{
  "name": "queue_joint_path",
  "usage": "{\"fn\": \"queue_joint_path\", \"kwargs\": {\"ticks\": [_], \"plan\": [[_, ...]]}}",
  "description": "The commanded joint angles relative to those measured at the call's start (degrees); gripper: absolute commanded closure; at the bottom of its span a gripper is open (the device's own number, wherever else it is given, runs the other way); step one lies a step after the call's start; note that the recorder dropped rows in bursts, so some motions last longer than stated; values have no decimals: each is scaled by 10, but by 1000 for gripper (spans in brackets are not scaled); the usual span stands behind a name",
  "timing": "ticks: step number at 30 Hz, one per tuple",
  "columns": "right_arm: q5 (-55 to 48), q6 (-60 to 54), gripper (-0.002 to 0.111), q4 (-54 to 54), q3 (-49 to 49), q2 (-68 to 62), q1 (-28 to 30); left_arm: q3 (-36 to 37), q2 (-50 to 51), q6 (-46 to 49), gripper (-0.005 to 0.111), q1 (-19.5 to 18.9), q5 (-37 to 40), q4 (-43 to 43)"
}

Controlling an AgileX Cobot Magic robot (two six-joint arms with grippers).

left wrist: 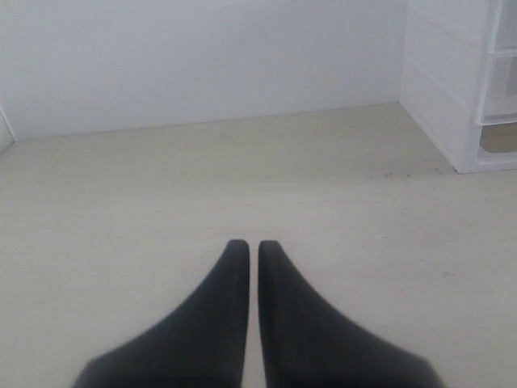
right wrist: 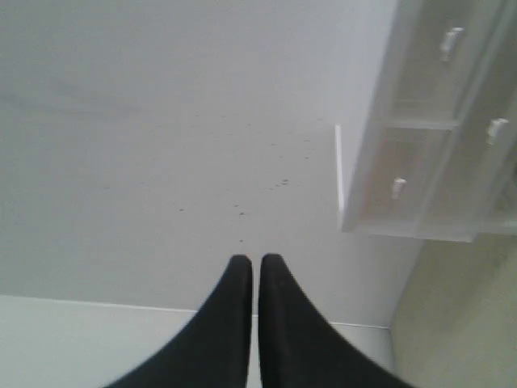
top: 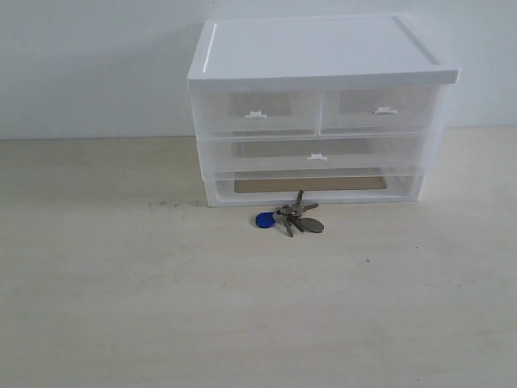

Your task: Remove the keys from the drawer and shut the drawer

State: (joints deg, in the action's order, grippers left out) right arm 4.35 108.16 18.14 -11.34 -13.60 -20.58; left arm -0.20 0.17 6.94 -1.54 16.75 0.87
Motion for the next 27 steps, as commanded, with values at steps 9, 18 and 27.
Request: {"fn": "queue_joint_path", "kwargs": {"ticks": [9, 18, 27], "plan": [[-64, -12, 108, -99, 113, 5, 1, 2, -2, 2, 102, -2, 0, -2], [-155, -129, 108, -101, 113, 17, 90, 2, -2, 2, 102, -2, 0, -2], [-146, -566, 108, -99, 113, 135, 187, 2, -2, 2, 102, -2, 0, -2]]}}
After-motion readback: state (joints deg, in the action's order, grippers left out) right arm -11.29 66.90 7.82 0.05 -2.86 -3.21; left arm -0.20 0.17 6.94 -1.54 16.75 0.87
